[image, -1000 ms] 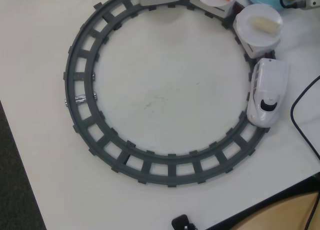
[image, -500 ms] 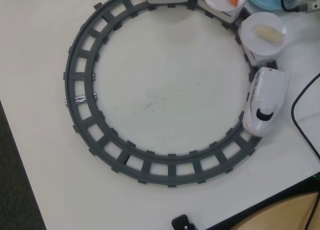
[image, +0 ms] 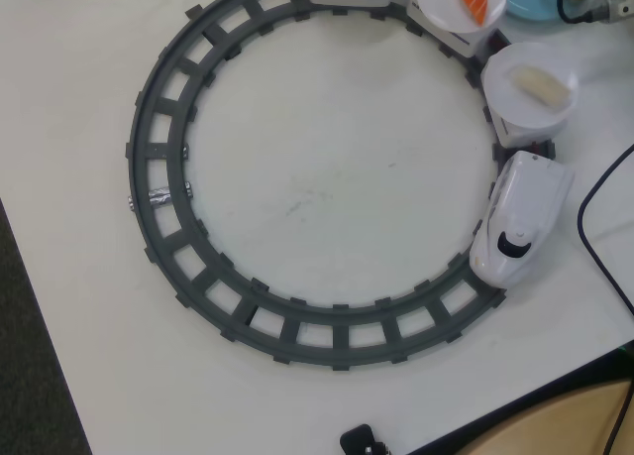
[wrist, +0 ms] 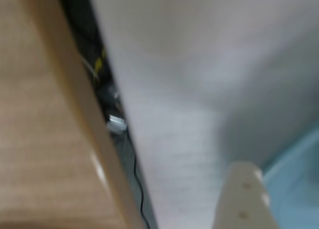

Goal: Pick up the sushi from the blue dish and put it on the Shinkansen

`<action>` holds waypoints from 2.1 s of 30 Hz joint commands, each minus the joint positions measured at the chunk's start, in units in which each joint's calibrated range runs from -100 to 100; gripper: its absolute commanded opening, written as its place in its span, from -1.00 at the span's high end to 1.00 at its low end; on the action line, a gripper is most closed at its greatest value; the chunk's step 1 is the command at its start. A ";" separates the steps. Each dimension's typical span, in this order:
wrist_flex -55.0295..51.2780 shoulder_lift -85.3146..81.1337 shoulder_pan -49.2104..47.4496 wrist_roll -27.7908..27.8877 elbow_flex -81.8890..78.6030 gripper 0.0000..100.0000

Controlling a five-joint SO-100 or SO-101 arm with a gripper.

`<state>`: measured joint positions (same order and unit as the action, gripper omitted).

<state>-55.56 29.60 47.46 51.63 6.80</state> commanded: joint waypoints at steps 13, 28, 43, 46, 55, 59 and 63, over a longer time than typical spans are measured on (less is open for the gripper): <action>1.60 -1.83 -0.36 0.59 3.08 0.35; 1.51 -6.51 -0.10 2.59 3.34 0.35; 5.88 -5.84 0.52 4.42 -0.07 0.40; 6.13 -5.26 0.08 4.53 0.02 0.43; 5.53 -1.92 -0.89 4.06 -0.07 0.42; 5.79 -1.00 -1.51 3.95 -1.32 0.42; 6.05 -0.75 -1.77 3.95 -2.76 0.44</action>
<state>-49.87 29.26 45.57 55.71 4.28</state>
